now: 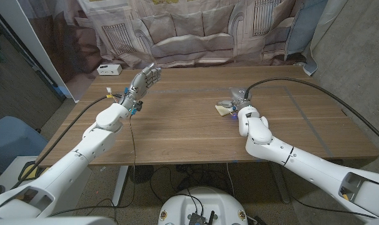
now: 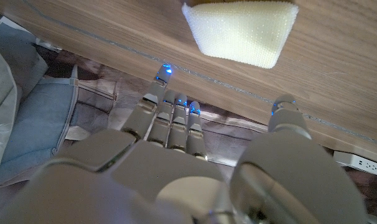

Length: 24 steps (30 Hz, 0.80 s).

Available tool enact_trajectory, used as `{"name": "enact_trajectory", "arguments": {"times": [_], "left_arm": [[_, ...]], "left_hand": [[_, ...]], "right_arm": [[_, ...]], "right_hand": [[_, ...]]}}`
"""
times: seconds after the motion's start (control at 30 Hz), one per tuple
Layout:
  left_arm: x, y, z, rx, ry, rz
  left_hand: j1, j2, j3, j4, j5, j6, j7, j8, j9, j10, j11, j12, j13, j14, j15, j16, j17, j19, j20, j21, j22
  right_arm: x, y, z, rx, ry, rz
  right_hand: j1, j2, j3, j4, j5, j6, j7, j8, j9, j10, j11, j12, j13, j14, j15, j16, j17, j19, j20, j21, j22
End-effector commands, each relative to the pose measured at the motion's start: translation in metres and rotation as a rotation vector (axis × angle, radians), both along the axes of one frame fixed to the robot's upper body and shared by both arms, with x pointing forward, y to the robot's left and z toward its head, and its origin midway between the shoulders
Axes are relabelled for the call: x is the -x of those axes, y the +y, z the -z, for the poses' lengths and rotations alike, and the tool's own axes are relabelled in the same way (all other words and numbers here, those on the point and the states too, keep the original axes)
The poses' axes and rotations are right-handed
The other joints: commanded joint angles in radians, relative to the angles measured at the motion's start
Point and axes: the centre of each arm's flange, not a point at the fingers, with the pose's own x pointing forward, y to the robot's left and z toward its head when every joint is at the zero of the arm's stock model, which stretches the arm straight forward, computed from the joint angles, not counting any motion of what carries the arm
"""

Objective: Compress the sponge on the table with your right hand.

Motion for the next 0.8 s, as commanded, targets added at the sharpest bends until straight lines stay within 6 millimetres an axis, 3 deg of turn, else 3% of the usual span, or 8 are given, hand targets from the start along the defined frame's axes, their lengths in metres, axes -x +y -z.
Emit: {"name": "enact_trajectory", "arguments": {"times": [0.03, 0.6, 0.8], "left_arm": [[-0.003, -0.0029, -0.0018, -0.007, 0.003, 0.007], [-0.0031, -0.0033, -0.0031, -0.003, 0.001, -0.004], [-0.0035, -0.0035, -0.0028, -0.002, 0.003, -0.003]], "left_hand": [[0.013, 0.003, -0.003, -0.001, 0.006, 0.008, 0.001, -0.002, 0.004, 0.004, 0.001, -0.004, 0.003, 0.005, 0.004, 0.001, 0.003, -0.007, -0.004, -0.004, 0.004], [0.013, 0.004, -0.004, -0.001, 0.006, 0.008, -0.001, -0.002, 0.004, 0.004, 0.002, -0.004, 0.003, 0.004, 0.003, 0.001, 0.003, -0.008, -0.003, -0.004, 0.004], [0.013, 0.004, -0.004, -0.001, 0.006, 0.008, 0.0, -0.002, 0.004, 0.006, 0.0, -0.003, 0.003, 0.005, 0.003, 0.001, 0.003, -0.008, -0.004, -0.004, 0.004]], "right_arm": [[-0.0099, 0.0003, 0.0026, 0.011, 0.031, 0.025], [-0.0178, 0.0049, 0.0053, 0.022, 0.076, 0.061], [-0.0163, 0.0071, 0.0056, 0.03, 0.063, 0.079]], "right_hand": [[0.014, 0.0, 0.0, 0.0, 0.005, -0.004, 0.001, -0.001, 0.004, 0.006, 0.003, -0.005, 0.002, 0.008, -0.002, 0.0, 0.003, 0.01, 0.0, -0.001, 0.004], [0.016, -0.002, -0.003, 0.003, 0.006, 0.013, 0.004, 0.002, 0.005, 0.028, 0.004, -0.004, 0.002, 0.031, 0.0, 0.003, 0.004, 0.028, 0.001, 0.0, 0.004], [0.032, 0.001, -0.001, 0.0, 0.009, 0.047, 0.005, 0.01, 0.005, 0.062, 0.0, 0.001, 0.002, 0.07, -0.007, 0.012, 0.004, 0.073, -0.003, 0.009, 0.004]]}}
